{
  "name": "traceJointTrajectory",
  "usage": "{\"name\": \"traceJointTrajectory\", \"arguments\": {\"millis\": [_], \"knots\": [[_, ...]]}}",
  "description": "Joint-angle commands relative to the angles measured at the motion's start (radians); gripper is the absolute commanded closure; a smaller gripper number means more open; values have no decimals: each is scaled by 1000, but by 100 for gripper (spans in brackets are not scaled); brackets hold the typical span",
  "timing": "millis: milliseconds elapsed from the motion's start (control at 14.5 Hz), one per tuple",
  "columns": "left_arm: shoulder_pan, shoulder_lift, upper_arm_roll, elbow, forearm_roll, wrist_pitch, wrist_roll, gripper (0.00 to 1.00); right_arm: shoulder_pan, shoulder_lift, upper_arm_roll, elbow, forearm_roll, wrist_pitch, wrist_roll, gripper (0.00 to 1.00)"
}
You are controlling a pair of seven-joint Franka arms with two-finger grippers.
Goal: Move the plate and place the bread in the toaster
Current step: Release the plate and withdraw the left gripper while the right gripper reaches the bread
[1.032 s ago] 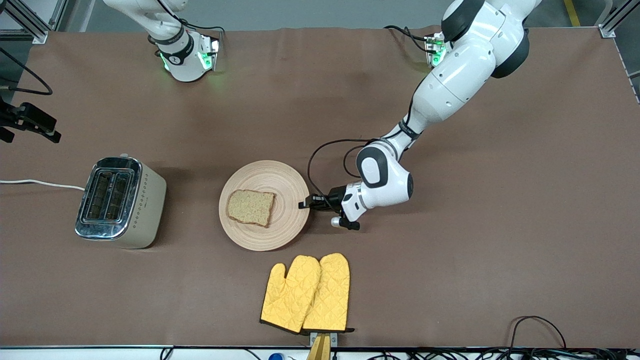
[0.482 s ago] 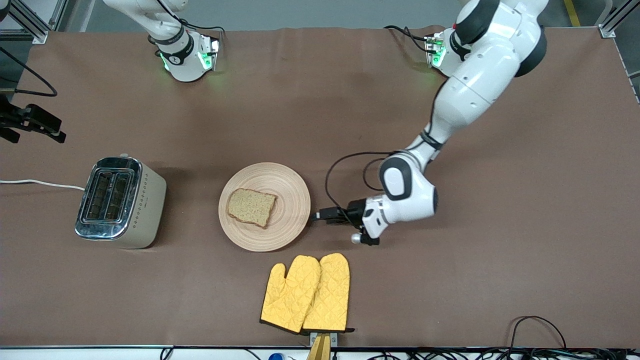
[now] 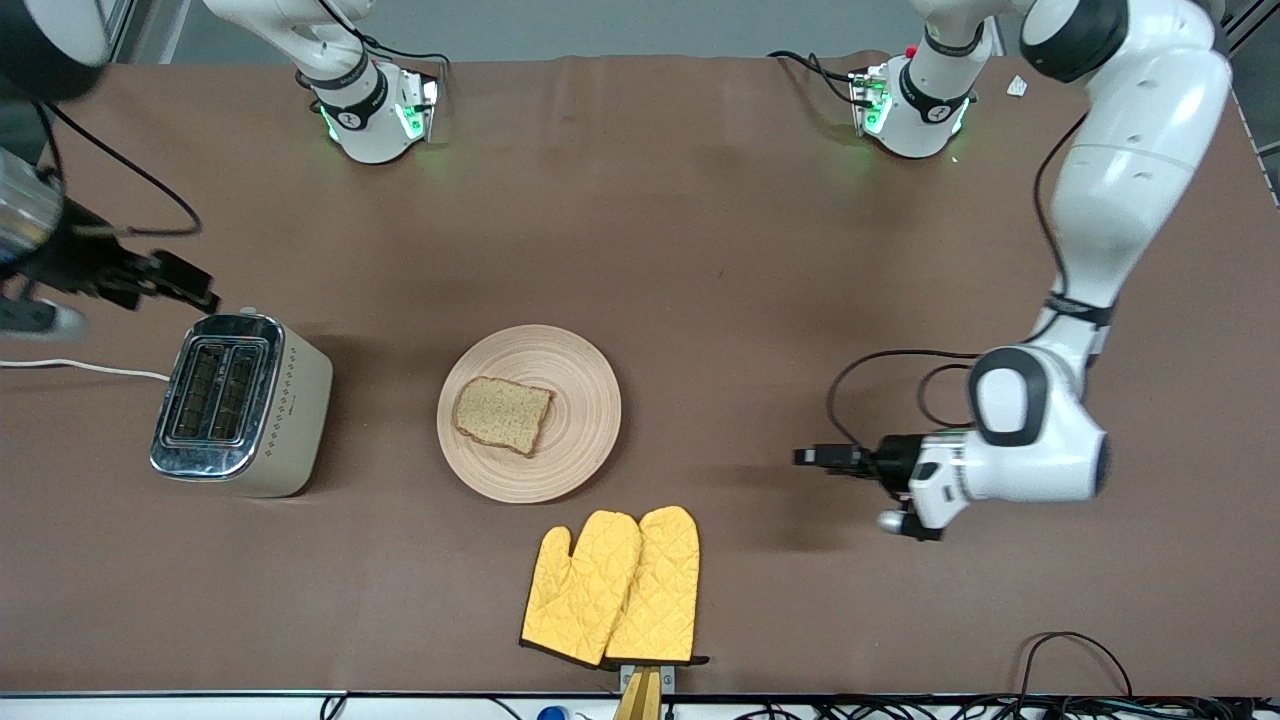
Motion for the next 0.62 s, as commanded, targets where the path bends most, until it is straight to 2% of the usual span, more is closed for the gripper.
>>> {"name": "traceJointTrajectory", "arguments": {"millis": [0, 206, 275, 550], "knots": [[8, -144, 6, -37, 227, -37, -71, 0, 53, 92, -3, -53, 2, 164, 123, 0], [10, -284, 7, -37, 527, -75, -93, 0, 127, 219, -3, -54, -1, 308, 291, 0], [25, -325, 7, -37, 579, -115, -93, 0, 159, 268, -4, -54, -8, 362, 353, 0], [42, -453, 7, -3, 584, -305, -111, 0, 247, 382, -6, -58, -62, 411, 451, 0]]}}
